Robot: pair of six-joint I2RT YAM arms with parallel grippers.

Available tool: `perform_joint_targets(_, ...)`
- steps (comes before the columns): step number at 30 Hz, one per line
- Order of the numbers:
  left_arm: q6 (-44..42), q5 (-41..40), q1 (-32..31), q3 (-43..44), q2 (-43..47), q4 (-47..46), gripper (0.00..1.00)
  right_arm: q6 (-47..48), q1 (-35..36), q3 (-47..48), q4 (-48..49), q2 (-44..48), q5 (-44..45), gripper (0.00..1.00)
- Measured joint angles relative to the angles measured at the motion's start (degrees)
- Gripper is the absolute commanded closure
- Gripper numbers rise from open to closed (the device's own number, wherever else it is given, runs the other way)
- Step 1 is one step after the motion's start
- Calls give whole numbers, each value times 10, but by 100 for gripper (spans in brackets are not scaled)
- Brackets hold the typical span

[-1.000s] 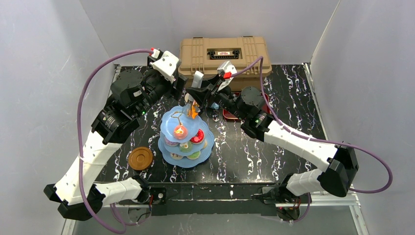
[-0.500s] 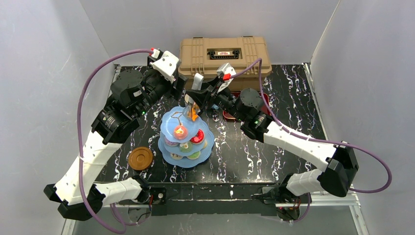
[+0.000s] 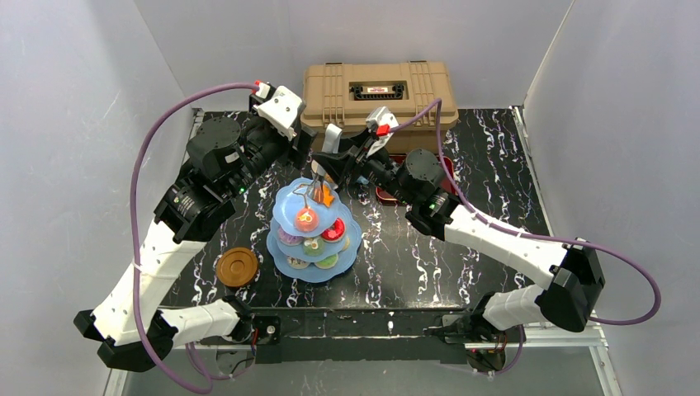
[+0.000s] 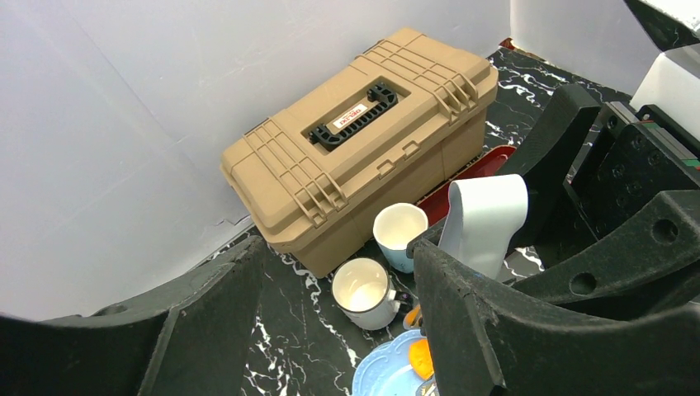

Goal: Serve the afternoon tea
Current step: Place the desert on the desert table.

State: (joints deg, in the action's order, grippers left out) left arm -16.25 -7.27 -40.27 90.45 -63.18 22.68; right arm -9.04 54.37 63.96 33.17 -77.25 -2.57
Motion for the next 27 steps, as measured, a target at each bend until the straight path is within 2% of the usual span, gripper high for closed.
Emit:
perform_joint_targets(14,0,2,0,0,0,0,36,20,0,0,-4,23,13,47)
perform_joint_targets(23,0,4,0,0,0,0,36,63,-4,-2,-26,76,86,48)
perform_joint_targets(27,0,4,0,0,0,0,36,74,-35,-28,-32,98,123,48)
